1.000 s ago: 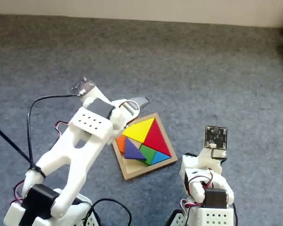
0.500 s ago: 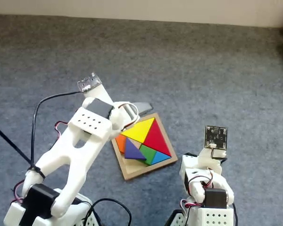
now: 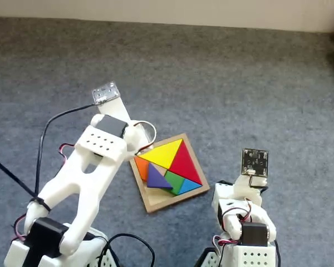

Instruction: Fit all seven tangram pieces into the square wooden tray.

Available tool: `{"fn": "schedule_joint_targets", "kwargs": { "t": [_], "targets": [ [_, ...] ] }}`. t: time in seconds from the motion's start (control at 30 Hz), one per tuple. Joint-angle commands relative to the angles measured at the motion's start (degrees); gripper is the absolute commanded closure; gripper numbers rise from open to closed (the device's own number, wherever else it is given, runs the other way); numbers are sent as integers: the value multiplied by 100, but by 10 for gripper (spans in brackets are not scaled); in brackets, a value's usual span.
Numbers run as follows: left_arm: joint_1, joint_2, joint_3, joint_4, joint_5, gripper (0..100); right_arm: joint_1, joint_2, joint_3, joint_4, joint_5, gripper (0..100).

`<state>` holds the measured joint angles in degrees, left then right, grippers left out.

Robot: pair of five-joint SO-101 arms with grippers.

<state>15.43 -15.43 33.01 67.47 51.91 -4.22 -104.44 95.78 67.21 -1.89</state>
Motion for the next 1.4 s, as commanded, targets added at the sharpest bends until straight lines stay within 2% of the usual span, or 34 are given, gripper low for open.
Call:
{"fn": "schedule_joint_targets", "kwargs": {
  "t": [0.0, 0.2, 0.27, 0.57, 0.73, 0.93, 1.1, 1.37],
  "targets": [
    [-127, -224, -233, 0, -492, 952, 66, -75, 804, 40, -53, 993],
    [-92, -180, -242, -18, -1758, 969, 66, -75, 804, 40, -53, 993],
    [-4, -180, -215, -237, -1820, 998, 66, -75, 804, 40, -53, 993],
    [822, -171, 567, -1662, -1829, 994, 66, -75, 804, 40, -53, 993],
    [910, -163, 936, -2295, -1829, 994, 66, -75, 804, 40, -53, 993],
    [1130, -163, 1270, -2585, -1846, 993, 66, -75, 804, 40, -53, 993],
    [1613, -163, 1657, -2971, -2312, 993, 66, -75, 804, 40, -53, 993],
    [1648, -163, 1833, -3200, -2312, 993, 66, -75, 804, 40, -53, 993]
  ]
}}
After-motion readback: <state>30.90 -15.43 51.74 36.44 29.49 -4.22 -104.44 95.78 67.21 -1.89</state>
